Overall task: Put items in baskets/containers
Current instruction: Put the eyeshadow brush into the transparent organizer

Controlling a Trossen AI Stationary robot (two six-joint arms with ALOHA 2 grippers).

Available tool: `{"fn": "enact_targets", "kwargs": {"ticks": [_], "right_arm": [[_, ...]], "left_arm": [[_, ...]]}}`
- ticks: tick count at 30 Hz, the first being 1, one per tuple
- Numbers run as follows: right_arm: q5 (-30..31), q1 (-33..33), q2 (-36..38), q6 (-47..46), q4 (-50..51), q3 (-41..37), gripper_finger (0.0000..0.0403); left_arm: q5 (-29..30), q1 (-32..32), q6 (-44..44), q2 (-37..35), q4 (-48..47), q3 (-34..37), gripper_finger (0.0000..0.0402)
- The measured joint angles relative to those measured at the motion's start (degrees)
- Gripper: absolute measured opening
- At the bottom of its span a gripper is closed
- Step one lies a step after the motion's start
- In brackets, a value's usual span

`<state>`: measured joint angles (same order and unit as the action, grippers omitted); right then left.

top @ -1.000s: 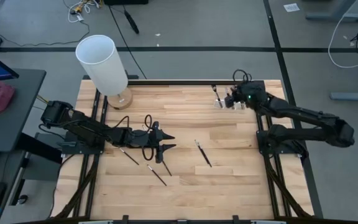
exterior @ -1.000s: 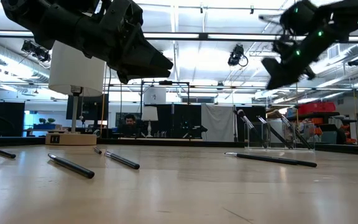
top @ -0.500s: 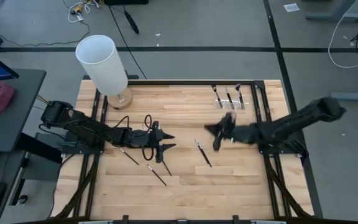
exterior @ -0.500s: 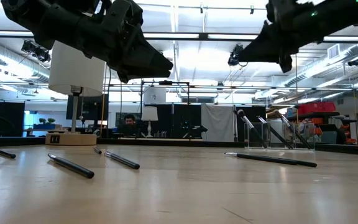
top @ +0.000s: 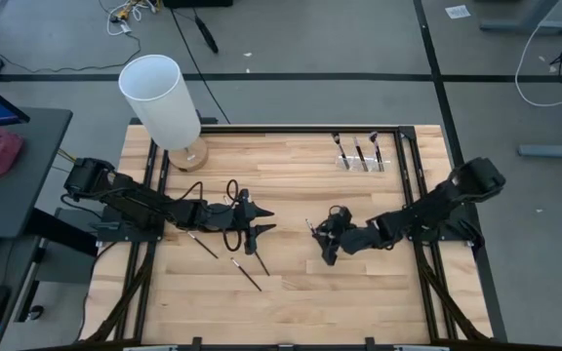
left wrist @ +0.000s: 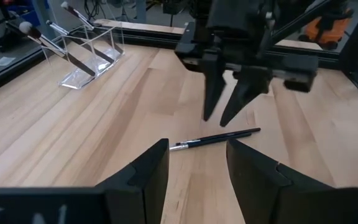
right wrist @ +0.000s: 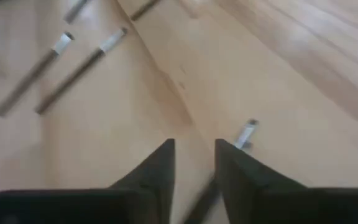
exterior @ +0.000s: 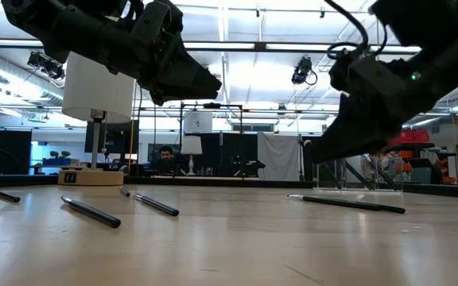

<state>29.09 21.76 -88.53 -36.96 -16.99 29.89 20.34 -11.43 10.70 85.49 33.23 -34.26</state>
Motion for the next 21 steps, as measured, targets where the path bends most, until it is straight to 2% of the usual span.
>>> {"fn": "enact_targets", "kwargs": {"ticks": [3, 6, 21], "right_arm": [[0.80, -0.51, -0.15, 0.91, 3.73, 0.00, 0.0151], [1.03, -0.76, -0.15, -1.73, 7.09, 0.00, 0.0167], [2.20, -0.57, -8.23, -3.09, 4.85, 0.37, 0.0166]], "left_arm": [[0.06, 0.01, 0.01, 0.00, 0.00, 0.00, 0.0165], [0.06, 0.01, 0.15, 0.00, 0.00, 0.00, 0.0165], [2.16, 0.38, 0.22, 0.00, -0.02, 0.00, 0.0165]]}}
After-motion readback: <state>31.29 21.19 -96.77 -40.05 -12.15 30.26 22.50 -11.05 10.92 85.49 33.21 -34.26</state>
